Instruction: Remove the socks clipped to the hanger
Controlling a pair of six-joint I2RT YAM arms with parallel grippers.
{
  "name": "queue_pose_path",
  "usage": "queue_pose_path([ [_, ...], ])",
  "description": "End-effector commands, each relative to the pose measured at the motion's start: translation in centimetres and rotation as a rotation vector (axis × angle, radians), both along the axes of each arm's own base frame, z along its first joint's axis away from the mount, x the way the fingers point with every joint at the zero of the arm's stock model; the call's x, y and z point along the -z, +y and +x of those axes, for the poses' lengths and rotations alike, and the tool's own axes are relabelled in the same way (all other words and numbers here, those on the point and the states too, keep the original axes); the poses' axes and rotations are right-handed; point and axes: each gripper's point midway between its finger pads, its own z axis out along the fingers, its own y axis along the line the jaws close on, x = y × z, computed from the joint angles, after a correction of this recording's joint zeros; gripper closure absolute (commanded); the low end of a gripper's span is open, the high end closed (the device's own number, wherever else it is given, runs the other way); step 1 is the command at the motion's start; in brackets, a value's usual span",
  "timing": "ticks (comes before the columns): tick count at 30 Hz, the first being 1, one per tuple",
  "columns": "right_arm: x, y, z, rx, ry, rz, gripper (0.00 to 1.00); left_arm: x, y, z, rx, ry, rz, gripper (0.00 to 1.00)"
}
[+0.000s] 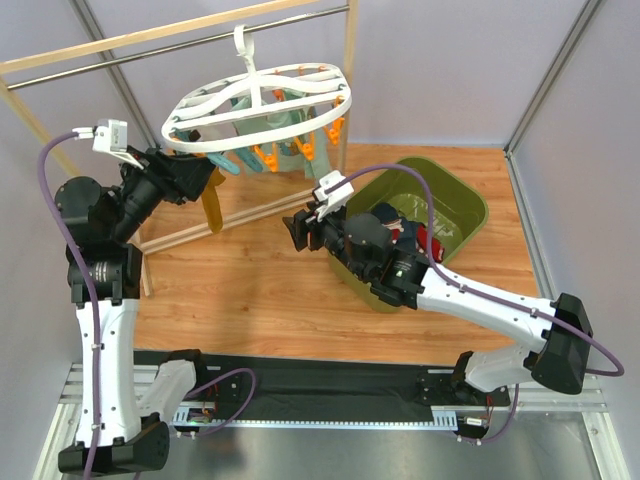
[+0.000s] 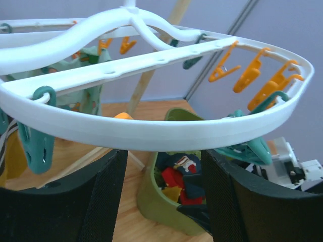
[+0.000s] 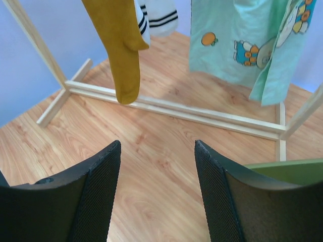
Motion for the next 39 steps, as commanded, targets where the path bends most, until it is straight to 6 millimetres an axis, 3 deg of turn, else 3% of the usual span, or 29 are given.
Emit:
queue_pose_path([
  [1,-1.6,0.1,-0.5,-0.037,-0.073,0.048,0.37,-2.8,-1.4,-2.0,0.048,-0.079,-0.011,0.33],
  [7,-0.3,2.0,-0.3,-0.073,-0.103,0.114,0.28,-2.0,-3.6,-3.1,0.145,-0.050,0.005,0.34],
  [9,0.9,2.9,-0.2,-0.094,-0.103,0.113,0.23,-1.4,-3.9,-3.6,0.167,-0.021,0.017,0.34],
  [11,0.7,4.0,-0.2,-0.128,-0.123,0.151,0.18,-0.6,-3.9,-4.3,0.171,0.008,0.044,0.31],
  [12,1.8,4.9,-0.1,-0.143,-0.117,0.141,0.16,-0.3,-3.7,-4.5,0.163,0.021,0.059,0.30],
  [17,2.2,8.1,-0.2,-0.176,-0.173,0.205,0.09,3.2,-1.7,-5.4,0.054,0.154,0.152,0.28],
  [18,3.5,9.3,-0.4,-0.184,-0.171,0.192,0.08,3.5,-1.3,-5.6,0.029,0.160,0.160,0.28],
  [19,2.2,9.7,-0.1,-0.167,-0.224,0.219,0.06,4.2,-0.5,-5.6,-0.022,0.189,0.169,0.26],
  [20,3.8,10.8,0.1,-0.170,-0.226,0.195,0.05,4.1,0.0,-6.0,-0.052,0.187,0.171,0.26],
  [21,3.6,11.4,0.5,-0.164,-0.254,0.191,0.04,4.2,0.4,-6.1,-0.078,0.198,0.174,0.25],
  [22,2.3,12.1,1.1,-0.147,-0.279,0.221,0.03,4.8,1.2,-6.2,-0.122,0.227,0.190,0.26],
  [23,3.8,13.2,1.8,-0.137,-0.277,0.192,0.03,4.4,1.7,-6.5,-0.150,0.221,0.195,0.25],
  [25,2.7,14.0,3.2,-0.083,-0.323,0.187,0.01,4.5,3.6,-7.1,-0.255,0.226,0.217,0.25],
  [26,4.2,14.5,4.1,-0.067,-0.322,0.159,0.01,4.4,4.1,-7.3,-0.284,0.219,0.224,0.25],
  [27,4.7,14.7,4.7,-0.056,-0.325,0.143,0.01,4.3,4.7,-7.6,-0.309,0.207,0.242,0.24],
  [28,3.9,15.0,5.4,-0.041,-0.338,0.147,0.02,4.1,5.5,-8.1,-0.351,0.198,0.254,0.24],
  [29,5.1,15.1,6.4,-0.030,-0.329,0.117,0.03,4.1,5.8,-8.2,-0.368,0.198,0.265,0.24],
  [30,5.6,15.1,7.0,-0.028,-0.321,0.093,0.04,4.1,6.2,-8.4,-0.381,0.193,0.283,0.23],
  [33,6.3,15.0,7.4,-0.070,-0.329,0.064,0.23,4.7,6.7,-8.5,-0.409,0.204,0.286,0.24],
  [34,6.3,15.1,7.1,-0.080,-0.328,0.063,0.46,5.0,6.6,-8.2,-0.411,0.203,0.281,0.24],
  [38,5.9,14.9,5.7,-0.131,-0.312,0.057,0.81,4.4,5.6,-7.1,-0.369,0.151,0.247,0.27],
  [39,6.3,15.0,5.4,-0.139,-0.299,0.039,0.86,2.8,4.5,-6.8,-0.316,0.075,0.226,0.28],
])
